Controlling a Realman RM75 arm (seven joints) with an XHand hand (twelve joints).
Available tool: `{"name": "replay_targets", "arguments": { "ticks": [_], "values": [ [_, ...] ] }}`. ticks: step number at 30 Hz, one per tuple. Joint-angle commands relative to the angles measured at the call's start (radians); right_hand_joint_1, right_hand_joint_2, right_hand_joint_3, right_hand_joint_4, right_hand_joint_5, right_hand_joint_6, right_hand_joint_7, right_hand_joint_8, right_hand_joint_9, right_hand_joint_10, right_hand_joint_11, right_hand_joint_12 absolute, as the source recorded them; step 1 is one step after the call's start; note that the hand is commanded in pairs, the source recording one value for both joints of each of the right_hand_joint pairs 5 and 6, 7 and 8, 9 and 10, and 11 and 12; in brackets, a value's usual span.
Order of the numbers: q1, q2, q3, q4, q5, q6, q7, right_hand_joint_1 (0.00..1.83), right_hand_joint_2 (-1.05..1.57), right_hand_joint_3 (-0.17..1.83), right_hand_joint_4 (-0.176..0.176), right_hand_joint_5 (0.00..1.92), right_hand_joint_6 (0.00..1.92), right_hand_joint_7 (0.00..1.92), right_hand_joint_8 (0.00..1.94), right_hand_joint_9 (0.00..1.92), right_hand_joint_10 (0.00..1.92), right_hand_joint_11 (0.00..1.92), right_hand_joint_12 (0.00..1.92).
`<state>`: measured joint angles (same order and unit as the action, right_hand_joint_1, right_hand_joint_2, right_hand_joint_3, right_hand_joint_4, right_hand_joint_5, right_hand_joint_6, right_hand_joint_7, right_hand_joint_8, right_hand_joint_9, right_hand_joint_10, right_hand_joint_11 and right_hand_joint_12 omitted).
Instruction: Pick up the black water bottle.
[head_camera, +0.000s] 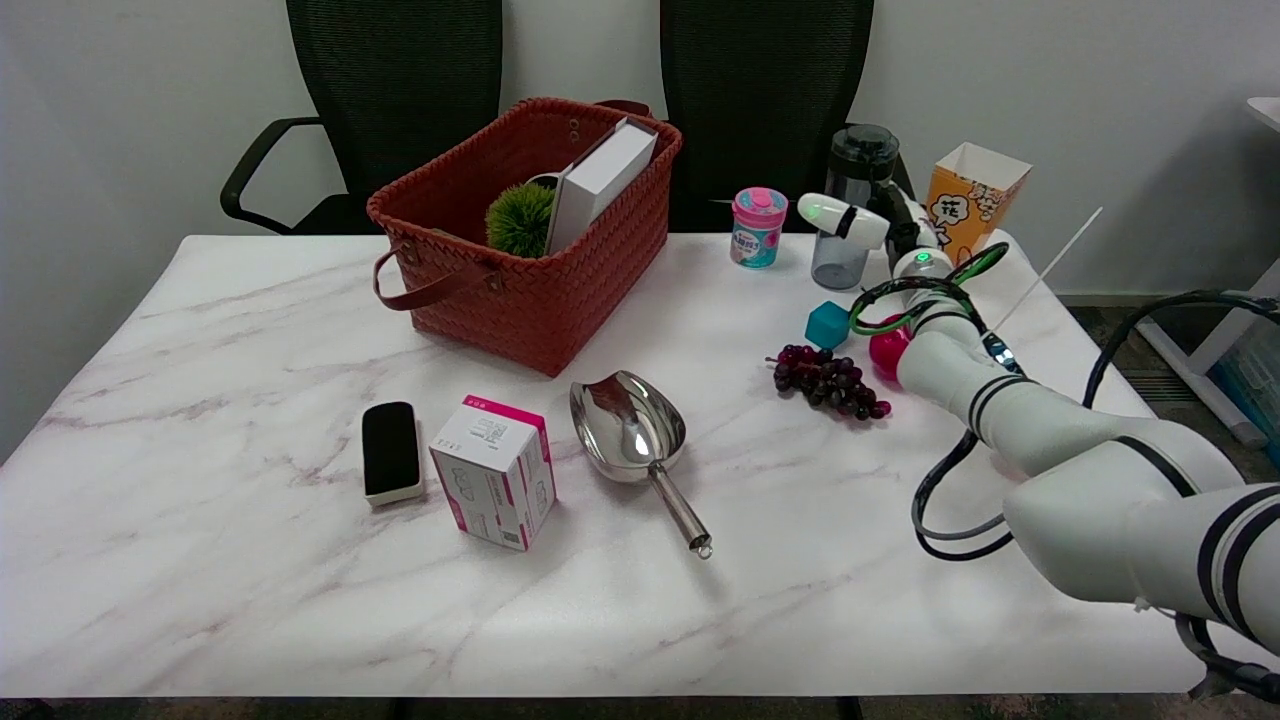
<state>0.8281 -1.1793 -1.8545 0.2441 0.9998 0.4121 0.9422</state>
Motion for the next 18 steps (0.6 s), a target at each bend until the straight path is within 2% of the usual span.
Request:
{"name": "replay_targets", "arguments": {
  "ticks": [1, 18],
  "values": [
    [0.058, -0.003, 0.007, -0.05, 0.004, -0.023, -0.049, 0.99, -0.18, 0.43, 0.0, 0.08, 0.08, 0.16, 0.16, 0.13, 0.13, 0.04, 0.04],
    [0.019, 0.015, 0.008, -0.051, 0.037, -0.023, -0.052, 1.03, -0.11, 0.35, 0.0, 0.09, 0.09, 0.17, 0.17, 0.14, 0.14, 0.04, 0.04]
  ]
}}
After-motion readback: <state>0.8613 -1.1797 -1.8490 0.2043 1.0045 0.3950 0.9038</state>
